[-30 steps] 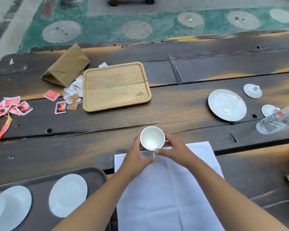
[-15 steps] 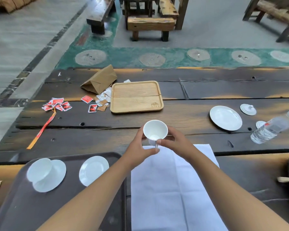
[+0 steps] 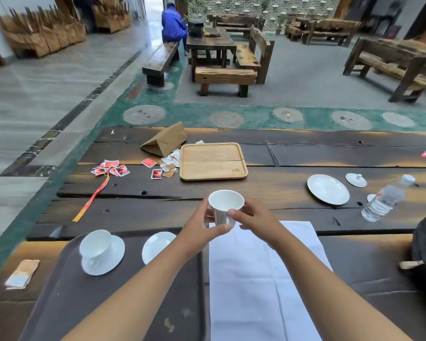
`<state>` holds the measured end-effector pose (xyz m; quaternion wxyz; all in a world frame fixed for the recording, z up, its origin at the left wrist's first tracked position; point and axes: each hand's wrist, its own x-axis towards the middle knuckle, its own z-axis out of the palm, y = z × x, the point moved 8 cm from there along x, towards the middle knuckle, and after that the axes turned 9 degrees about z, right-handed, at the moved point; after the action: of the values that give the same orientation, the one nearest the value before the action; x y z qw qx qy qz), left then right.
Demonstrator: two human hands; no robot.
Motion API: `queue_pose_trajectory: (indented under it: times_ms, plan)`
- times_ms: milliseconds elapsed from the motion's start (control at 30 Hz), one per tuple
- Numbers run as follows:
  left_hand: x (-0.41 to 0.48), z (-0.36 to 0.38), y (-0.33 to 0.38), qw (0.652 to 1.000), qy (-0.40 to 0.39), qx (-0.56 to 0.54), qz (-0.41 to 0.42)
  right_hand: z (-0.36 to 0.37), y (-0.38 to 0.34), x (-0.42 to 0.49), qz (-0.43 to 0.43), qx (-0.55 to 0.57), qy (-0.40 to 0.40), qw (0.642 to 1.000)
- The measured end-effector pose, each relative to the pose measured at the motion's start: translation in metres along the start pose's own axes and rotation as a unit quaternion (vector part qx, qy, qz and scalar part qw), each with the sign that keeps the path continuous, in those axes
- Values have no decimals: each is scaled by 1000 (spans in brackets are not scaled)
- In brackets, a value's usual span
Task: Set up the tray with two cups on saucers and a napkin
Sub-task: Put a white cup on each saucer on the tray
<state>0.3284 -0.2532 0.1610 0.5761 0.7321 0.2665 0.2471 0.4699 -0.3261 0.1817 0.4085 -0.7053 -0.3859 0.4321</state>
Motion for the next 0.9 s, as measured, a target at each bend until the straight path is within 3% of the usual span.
queue_pose_trajectory:
  times_ms: [900]
  plan:
    - [-61,-135,-50,999,16,-21,-36,151,-32,29,51,-15,-52,997]
